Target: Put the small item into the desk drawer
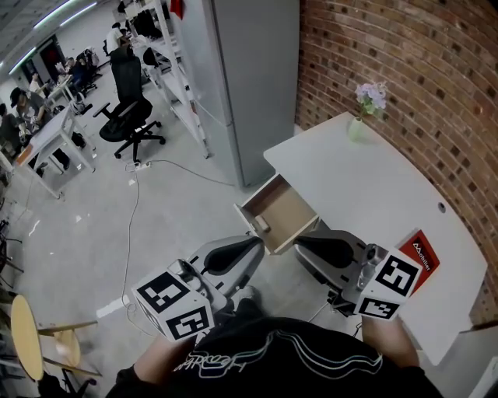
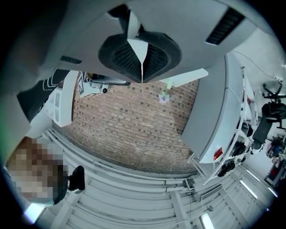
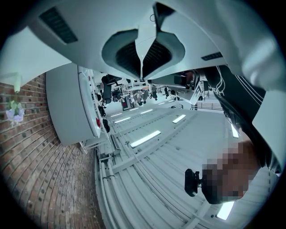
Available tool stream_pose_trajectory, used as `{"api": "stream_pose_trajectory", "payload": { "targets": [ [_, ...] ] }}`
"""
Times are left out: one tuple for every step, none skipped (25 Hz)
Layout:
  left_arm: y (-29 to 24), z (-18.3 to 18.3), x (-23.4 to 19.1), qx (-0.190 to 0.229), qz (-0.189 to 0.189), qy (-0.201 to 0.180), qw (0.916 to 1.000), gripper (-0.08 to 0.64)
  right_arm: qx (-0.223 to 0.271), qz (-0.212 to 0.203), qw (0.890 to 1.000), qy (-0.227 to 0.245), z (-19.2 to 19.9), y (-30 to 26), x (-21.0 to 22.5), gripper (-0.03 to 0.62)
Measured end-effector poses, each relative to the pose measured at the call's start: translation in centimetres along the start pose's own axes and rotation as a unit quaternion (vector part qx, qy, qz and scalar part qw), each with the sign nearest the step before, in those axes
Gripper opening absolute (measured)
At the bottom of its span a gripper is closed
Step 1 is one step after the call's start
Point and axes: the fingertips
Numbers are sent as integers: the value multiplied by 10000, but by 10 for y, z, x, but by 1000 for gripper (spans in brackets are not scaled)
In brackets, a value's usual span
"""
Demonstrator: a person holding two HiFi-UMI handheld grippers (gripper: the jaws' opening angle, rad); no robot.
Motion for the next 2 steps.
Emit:
{"api": "stream_pose_trajectory", "payload": {
  "targets": [
    [0, 0, 1, 1, 5, -5, 10000, 28, 2, 7, 10000, -2, 0, 1, -1, 49],
    [1, 0, 2, 1, 10, -9, 10000, 28, 4, 14, 10000, -4, 1, 1, -1, 49]
  ]
}}
Point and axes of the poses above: the fingertips, and each gripper's own axes: y backward along the fingers, x to its right, z out of its underside, and after that the axes turned 11 degrees about -y, right-handed
